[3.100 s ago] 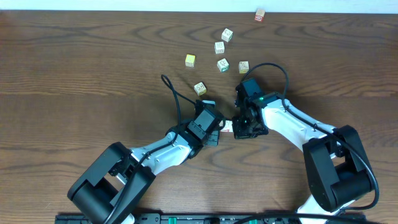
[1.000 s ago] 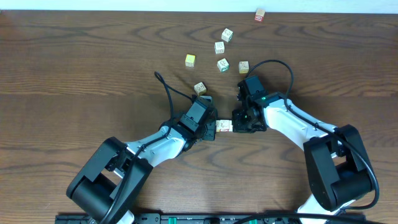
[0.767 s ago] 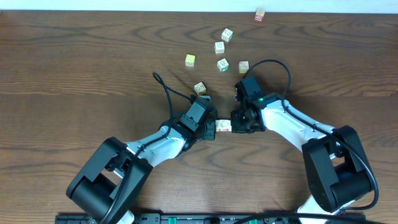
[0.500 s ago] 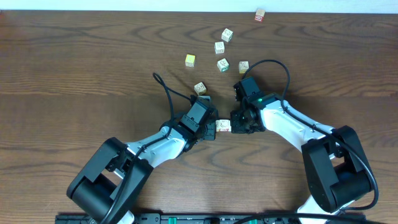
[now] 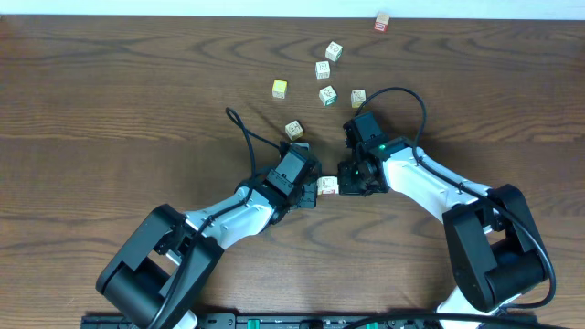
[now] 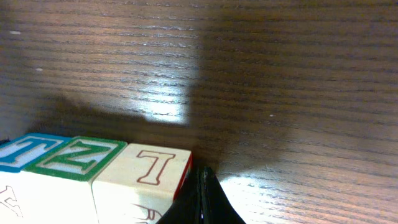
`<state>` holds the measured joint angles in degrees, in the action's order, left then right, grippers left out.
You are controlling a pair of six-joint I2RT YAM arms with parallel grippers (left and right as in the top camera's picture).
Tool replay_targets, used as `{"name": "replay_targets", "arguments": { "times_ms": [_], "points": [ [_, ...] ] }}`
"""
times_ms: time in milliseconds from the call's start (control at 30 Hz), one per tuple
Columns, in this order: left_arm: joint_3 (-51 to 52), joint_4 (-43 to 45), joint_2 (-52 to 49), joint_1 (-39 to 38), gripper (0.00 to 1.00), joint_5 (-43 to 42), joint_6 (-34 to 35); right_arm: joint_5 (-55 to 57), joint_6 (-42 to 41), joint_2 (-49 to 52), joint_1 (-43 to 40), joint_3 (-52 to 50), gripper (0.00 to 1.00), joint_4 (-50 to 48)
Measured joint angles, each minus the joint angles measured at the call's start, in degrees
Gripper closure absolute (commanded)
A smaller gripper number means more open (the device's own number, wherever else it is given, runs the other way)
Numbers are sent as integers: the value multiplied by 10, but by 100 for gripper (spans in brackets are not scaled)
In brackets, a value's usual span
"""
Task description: Lift 3 blocks
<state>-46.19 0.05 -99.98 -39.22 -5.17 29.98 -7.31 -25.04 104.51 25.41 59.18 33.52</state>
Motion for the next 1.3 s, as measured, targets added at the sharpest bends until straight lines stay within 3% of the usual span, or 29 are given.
{"name": "replay_targets", "arguments": {
  "times_ms": [1300],
  "points": [
    [-5, -46, 14, -14, 93, -5, -30, -3, 25, -16, 5, -7, 99, 18]
  ]
}}
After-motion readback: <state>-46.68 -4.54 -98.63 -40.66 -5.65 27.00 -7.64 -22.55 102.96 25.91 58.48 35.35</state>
